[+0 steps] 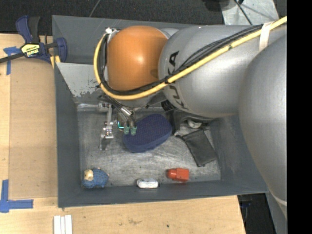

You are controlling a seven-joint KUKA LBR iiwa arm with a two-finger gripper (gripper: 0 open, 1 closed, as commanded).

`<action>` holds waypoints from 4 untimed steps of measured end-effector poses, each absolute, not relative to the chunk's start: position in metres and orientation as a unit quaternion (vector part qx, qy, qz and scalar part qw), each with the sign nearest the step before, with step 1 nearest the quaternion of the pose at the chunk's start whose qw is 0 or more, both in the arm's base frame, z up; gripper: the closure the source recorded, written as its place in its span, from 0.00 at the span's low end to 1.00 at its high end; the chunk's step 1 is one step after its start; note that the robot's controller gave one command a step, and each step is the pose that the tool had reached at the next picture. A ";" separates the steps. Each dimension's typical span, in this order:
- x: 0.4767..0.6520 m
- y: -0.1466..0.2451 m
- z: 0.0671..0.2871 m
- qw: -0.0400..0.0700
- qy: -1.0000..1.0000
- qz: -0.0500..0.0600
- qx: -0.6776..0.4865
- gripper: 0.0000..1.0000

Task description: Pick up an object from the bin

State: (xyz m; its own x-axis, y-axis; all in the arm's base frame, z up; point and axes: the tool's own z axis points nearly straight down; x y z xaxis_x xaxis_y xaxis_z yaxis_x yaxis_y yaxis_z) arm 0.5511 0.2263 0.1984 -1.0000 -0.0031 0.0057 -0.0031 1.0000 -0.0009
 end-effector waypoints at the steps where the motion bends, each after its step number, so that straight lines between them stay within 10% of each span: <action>1: 0.587 0.127 0.071 -0.003 -1.000 -0.004 0.026 0.00; 3: 0.608 0.066 0.102 0.008 -0.991 -0.011 -0.133 0.00; 4: 0.615 0.069 0.073 0.008 -0.985 -0.012 -0.169 0.00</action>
Offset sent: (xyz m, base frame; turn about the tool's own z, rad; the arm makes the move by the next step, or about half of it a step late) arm 0.0340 -0.1003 -0.1284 -0.0529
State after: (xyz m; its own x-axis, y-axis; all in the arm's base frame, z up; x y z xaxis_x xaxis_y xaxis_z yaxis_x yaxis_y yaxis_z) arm 0.6155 0.0690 0.0734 -0.9425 0.3337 0.0193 0.3340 0.9424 0.0200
